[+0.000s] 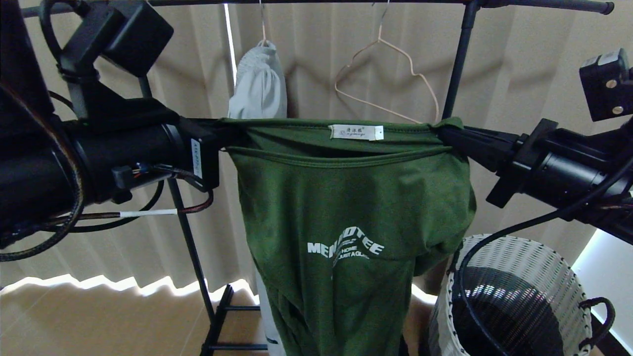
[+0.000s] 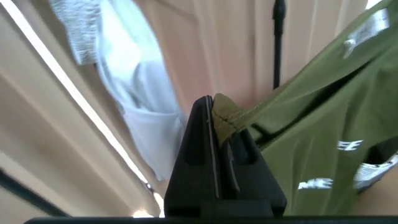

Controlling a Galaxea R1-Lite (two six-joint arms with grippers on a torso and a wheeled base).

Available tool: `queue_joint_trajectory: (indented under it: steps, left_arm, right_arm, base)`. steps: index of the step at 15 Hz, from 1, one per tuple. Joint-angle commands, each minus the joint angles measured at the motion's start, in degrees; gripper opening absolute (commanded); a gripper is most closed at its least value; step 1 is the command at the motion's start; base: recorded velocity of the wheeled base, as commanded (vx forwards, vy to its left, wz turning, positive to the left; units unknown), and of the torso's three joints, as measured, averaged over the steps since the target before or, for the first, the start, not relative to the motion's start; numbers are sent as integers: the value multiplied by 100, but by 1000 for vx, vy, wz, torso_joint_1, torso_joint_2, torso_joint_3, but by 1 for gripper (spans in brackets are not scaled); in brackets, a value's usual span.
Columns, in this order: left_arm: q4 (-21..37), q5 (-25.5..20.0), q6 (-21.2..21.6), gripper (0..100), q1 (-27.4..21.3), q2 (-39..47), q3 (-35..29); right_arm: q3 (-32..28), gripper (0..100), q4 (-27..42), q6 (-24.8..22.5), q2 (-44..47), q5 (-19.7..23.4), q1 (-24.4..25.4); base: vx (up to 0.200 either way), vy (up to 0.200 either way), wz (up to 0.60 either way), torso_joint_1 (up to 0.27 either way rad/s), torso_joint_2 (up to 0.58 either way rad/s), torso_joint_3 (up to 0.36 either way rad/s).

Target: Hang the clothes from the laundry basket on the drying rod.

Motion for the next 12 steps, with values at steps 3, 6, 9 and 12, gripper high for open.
queue_joint_trajectory:
  steps: [3,6,9,12]
  left_arm:
    - [-16,17,-1,0,-278,631,-487]
    - [-16,17,-1,0,-436,816,-602]
    - [-16,52,25,0,-348,1176,-778]
    - [-16,70,25,0,-217,1431,-936]
  right_arm:
    - [222,0,483,14,-875,39,-64]
    - [468,0,984,-4,-1464,197,-29]
    - [723,0,1071,-21,-1693,689,-20]
    - [810,0,1063,-39,-1693,698,147]
  base:
    - [0,0,0,0,0,0]
    - [0,0,0,0,0,0]
    - [0,0,0,0,0,0]
    - [0,0,0,0,0,0]
